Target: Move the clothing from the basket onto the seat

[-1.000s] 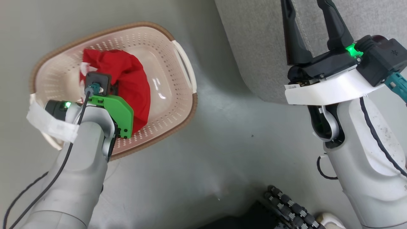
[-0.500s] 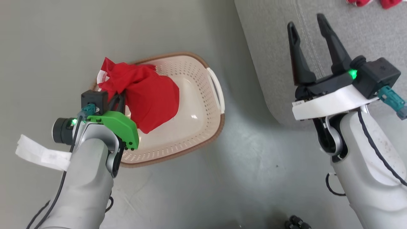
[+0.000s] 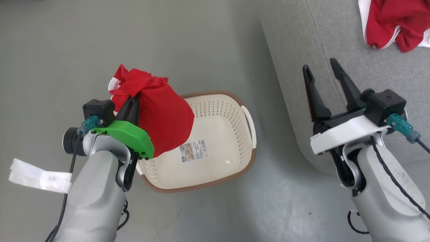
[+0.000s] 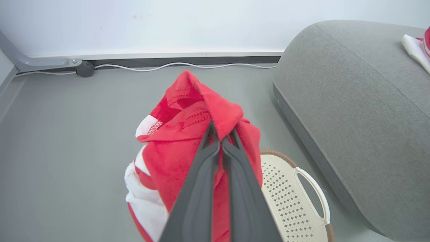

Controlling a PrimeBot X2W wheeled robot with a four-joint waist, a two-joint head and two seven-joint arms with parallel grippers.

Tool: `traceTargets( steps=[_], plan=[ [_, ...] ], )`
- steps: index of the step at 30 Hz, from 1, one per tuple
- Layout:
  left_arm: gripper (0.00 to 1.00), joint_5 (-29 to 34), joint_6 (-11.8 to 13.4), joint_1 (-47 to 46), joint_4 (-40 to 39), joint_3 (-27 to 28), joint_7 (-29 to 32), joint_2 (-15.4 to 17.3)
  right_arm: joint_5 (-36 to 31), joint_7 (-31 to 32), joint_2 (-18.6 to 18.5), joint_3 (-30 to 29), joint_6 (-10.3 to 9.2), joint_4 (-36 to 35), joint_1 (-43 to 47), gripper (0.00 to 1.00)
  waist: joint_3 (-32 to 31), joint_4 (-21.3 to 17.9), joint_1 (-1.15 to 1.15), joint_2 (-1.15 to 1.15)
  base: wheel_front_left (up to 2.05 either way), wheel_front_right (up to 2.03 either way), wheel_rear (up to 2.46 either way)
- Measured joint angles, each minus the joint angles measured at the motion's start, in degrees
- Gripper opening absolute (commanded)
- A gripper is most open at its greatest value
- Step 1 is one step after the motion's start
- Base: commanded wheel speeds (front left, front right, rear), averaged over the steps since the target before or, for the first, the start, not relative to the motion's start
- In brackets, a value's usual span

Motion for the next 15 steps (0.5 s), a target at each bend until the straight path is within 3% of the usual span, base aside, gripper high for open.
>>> traceTargets(
  steps=[15],
  plan=[
    [0.0,-0.42,-1.01,4.98,-18.15,0.38,-0.16,-0.03,0.69,2.04,-0.34,1.11,0.01,1.31,5.82,1.0,-10.95,2.83,0.0,0.0,0.0,0.0,0.0]
  ],
)
